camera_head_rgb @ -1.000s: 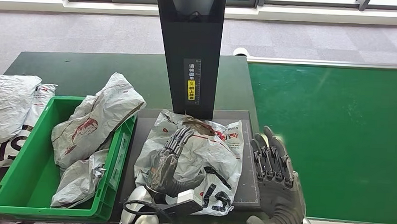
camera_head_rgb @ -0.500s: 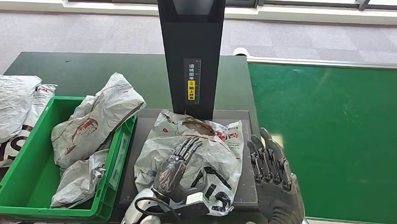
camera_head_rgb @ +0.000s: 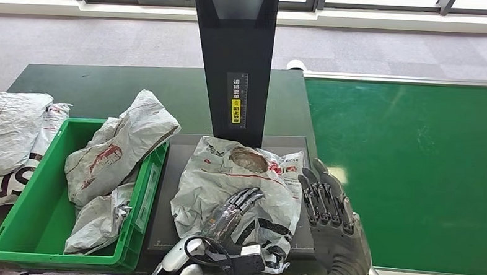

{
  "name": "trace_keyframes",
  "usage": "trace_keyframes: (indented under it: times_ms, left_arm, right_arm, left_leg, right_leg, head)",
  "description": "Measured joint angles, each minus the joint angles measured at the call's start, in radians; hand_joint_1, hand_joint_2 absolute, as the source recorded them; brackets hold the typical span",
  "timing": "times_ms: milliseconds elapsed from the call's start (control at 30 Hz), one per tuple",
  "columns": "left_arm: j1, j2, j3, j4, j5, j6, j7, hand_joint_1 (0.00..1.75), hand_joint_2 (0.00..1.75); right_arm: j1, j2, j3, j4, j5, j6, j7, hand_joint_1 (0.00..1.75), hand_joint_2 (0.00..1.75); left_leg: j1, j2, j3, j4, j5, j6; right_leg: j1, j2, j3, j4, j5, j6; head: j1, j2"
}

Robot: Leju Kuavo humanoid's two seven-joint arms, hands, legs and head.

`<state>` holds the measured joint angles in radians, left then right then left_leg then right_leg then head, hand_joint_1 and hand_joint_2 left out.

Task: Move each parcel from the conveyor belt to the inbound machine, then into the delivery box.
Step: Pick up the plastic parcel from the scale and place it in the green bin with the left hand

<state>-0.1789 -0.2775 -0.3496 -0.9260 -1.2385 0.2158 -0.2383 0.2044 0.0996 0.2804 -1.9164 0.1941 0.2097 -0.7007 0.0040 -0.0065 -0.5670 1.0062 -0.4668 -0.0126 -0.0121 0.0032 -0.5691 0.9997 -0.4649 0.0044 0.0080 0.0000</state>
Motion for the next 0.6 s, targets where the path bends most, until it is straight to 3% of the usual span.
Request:
trace_keyframes:
  times_ms: [100, 233, 400, 600]
  left_arm:
    - [-0.012, -0.002, -0.006, 0.02, 0.0, -0.002, 0.0, 0.0, 1.75]
    - [-0.021, -0.004, -0.01, 0.036, 0.012, 0.017, -0.031, 1.75, 1.75]
    - [-0.018, -0.005, -0.011, -0.005, 0.079, 0.114, -0.116, 1.75, 1.75]
    - [0.006, 0.0, -0.011, -0.186, 0.194, 0.195, -0.185, 1.75, 1.75]
  right_arm:
    - [-0.001, 0.0, 0.0, 0.001, -0.003, 0.003, 0.0, 0.0, 1.75]
    - [-0.005, 0.0, 0.0, 0.003, -0.005, 0.004, 0.0, 0.0, 1.75]
    - [-0.001, 0.0, 0.0, 0.004, -0.004, -0.007, 0.0, 0.0, 1.75]
    - [0.002, 0.0, -0.002, 0.004, -0.003, -0.009, 0.0, 0.0, 1.75]
  left_leg:
    - [0.0, 0.0, 0.001, 0.0, -0.003, 0.002]
    - [-0.001, 0.0, 0.004, 0.0, -0.006, 0.003]
    - [-0.001, 0.0, 0.004, 0.002, -0.001, 0.003]
    - [-0.001, 0.0, 0.001, 0.001, -0.001, 0.003]
  right_leg:
    - [-0.001, 0.0, 0.006, -0.001, -0.003, 0.002]
    - [-0.002, 0.0, 0.012, -0.001, -0.005, 0.002]
    - [-0.003, 0.0, 0.005, 0.0, 0.001, 0.004]
    - [-0.003, 0.0, 0.001, 0.0, 0.001, 0.005]
  head:
    - [0.0, 0.0]
    - [0.0, 0.0]
    - [0.0, 0.0]
    - [0.0, 0.0]
